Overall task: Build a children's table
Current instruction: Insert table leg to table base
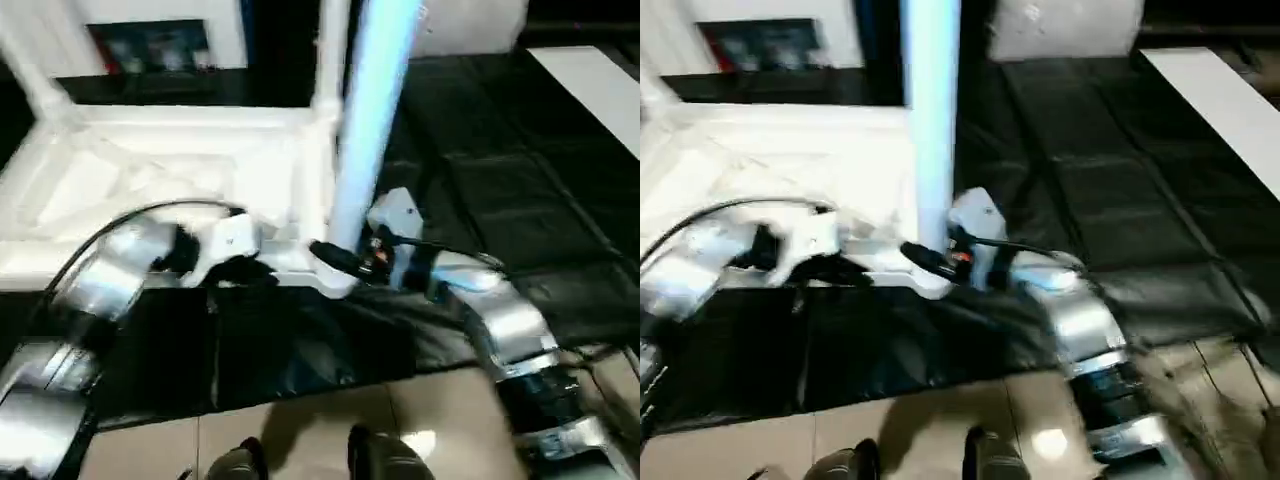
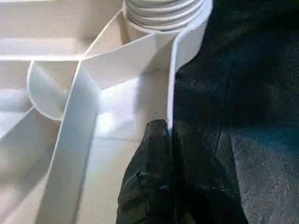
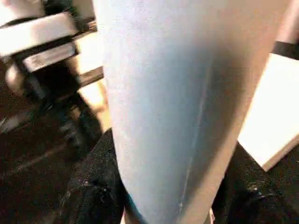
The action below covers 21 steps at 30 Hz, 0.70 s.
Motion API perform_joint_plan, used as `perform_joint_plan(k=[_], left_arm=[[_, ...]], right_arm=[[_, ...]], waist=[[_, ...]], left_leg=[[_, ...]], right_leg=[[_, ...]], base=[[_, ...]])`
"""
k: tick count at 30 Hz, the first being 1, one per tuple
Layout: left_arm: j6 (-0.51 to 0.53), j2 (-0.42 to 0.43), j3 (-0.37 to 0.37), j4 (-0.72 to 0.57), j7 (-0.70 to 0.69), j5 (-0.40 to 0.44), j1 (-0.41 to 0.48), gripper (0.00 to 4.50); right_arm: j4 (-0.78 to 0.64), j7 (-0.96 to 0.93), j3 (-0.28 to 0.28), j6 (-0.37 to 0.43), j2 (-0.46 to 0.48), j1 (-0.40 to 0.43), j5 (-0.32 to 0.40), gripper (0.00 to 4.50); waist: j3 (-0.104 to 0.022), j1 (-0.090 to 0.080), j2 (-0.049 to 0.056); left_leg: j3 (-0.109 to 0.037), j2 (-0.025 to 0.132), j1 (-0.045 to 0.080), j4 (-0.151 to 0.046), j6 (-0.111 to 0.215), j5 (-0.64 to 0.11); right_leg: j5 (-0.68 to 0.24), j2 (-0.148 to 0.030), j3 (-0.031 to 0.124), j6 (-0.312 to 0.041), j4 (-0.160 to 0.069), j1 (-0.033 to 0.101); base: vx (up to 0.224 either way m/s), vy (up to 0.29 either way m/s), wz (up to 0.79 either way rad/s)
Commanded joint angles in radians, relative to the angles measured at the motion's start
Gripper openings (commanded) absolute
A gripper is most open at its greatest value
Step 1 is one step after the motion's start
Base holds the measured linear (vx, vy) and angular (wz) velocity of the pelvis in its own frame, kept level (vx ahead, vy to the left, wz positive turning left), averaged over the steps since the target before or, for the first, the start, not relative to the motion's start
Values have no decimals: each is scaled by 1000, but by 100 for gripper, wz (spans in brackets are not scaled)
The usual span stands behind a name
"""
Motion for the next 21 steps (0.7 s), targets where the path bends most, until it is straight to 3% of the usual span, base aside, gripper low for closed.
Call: perform_joint_plan(k=[1,3,4,5,6,7,8,10,14,21], left_arm=[[169,-4,56,-205,107,-21,103,0],[307,-41,77,-395,161,-23,207,0],[382,-80,69,-495,193,-19,253,0],[382,-80,69,-495,193,-19,253,0],[410,-99,61,-533,204,-19,269,0],[445,-131,39,-582,223,-14,282,0],[472,-160,20,-612,243,-1,285,0],[544,-185,-10,-670,299,12,280,0],[602,-190,-10,-699,340,28,264,0],[609,-139,-24,-652,394,110,239,0]], right_arm=[[162,-72,41,98,7,75,-67,188],[190,-124,21,95,33,55,-72,188],[214,-155,11,93,48,37,-74,188],[214,-155,11,93,48,37,-74,188],[226,-166,6,91,54,29,-75,188],[245,-184,-1,85,64,15,-76,188],[260,-198,-9,81,73,3,-75,188],[275,-214,-18,78,87,-13,-79,188],[271,-219,-23,83,94,-13,-73,188],[294,-219,-23,54,102,-17,-84,188]], waist=[[-17,0,10],[-12,-11,13],[-10,-24,6],[-10,-28,9],[-9,-28,10],[-11,-33,0],[-9,-32,-1],[-10,-28,-1],[-11,-21,-6],[-13,-16,0]], left_leg=[[-56,81,-3,-89,-30,-466],[-57,84,-15,-92,-27,-429],[-50,80,-9,-89,-16,-426],[-49,79,-6,-85,-17,-424],[-41,73,3,-80,-8,-426],[-38,73,5,-77,-3,-419],[-36,70,1,-75,11,-393],[-29,71,9,-69,27,-358],[-28,69,6,-68,37,-334],[-32,68,11,-68,23,-364]], right_leg=[[-576,-106,61,-124,-76,21],[-526,-109,64,-154,-66,32],[-478,-97,64,-168,-69,27],[-463,-98,66,-178,-66,27],[-467,-93,69,-175,-73,21],[-458,-94,73,-180,-73,21],[-464,-96,73,-178,-76,25],[-427,-91,76,-184,-75,21],[-421,-89,72,-172,-73,26],[-446,-87,67,-160,-74,25]], base=[[0,0,0],[27,31,-18],[34,32,-18],[0,0,0],[0,0,0],[0,0,0],[0,0,0],[0,0,0],[0,0,0],[0,0,0]])
